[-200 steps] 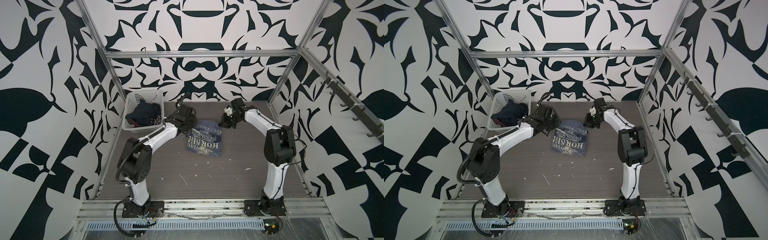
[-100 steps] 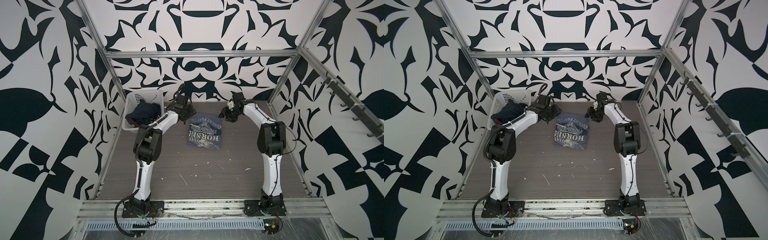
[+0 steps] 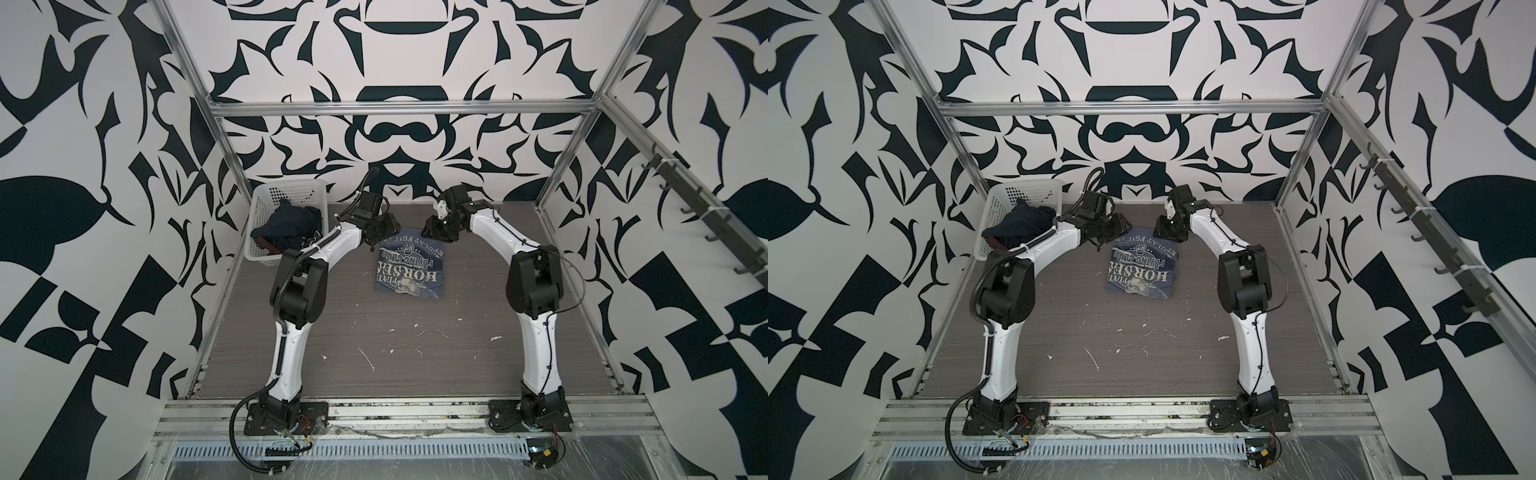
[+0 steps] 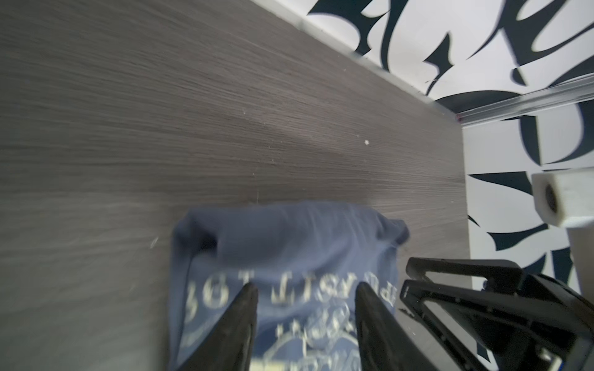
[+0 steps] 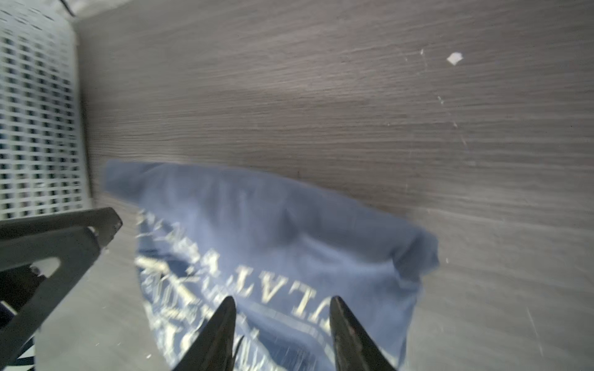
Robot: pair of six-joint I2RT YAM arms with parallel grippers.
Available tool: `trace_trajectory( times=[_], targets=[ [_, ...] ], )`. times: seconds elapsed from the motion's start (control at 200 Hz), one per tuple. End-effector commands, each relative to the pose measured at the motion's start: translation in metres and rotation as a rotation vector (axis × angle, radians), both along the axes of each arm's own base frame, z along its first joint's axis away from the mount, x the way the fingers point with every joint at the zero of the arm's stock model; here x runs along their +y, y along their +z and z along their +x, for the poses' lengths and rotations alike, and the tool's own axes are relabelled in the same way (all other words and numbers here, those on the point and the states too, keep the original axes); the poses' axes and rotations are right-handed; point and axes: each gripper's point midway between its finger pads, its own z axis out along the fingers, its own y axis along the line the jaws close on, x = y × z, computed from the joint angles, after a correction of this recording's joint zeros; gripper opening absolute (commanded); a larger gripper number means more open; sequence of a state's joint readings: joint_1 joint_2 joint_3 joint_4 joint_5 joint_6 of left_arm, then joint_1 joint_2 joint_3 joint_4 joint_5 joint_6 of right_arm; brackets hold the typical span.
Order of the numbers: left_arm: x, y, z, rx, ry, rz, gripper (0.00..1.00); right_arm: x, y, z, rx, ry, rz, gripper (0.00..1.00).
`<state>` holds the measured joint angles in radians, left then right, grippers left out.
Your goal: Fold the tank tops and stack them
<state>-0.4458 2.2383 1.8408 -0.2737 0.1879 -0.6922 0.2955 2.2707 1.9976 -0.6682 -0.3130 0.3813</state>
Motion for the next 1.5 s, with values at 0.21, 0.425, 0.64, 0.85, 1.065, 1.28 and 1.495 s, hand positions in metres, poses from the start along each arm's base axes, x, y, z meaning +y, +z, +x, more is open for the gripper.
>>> trace_trajectory(
  times=[0.21, 0.425, 0.64, 0.85, 1.065, 1.28, 1.495],
  targets=[
    [0.001, -0.075, 0.034, 0.110, -0.011, 0.045, 0.53, -0.037, -0.029, 0.041, 0.016, -0.066, -0.075, 0.50],
    [0.015, 0.003, 0.027, 0.013, -0.004, 0.037, 0.66, -0.048, 0.012, 0.023, -0.021, -0.057, -0.087, 0.84],
    [0.049, 0.035, -0.024, 0.043, 0.020, 0.131, 0.83, -0.052, 0.036, -0.029, -0.029, -0.085, -0.048, 1.00],
    [0.080, 0.007, -0.078, 0.114, 0.070, 0.170, 0.84, -0.012, 0.030, -0.083, -0.048, 0.006, -0.139, 1.00],
    [0.124, 0.027, -0.122, -0.016, 0.195, 0.189, 0.84, 0.040, 0.004, -0.118, -0.017, 0.124, -0.363, 0.99],
    [0.173, 0.046, -0.160, -0.146, 0.300, 0.245, 0.95, 0.056, -0.043, -0.120, 0.065, 0.193, -0.449, 1.00],
    [0.194, 0.060, -0.181, -0.218, 0.332, 0.269, 0.99, -0.025, -0.068, -0.088, 0.123, 0.154, -0.559, 0.99]
  ],
)
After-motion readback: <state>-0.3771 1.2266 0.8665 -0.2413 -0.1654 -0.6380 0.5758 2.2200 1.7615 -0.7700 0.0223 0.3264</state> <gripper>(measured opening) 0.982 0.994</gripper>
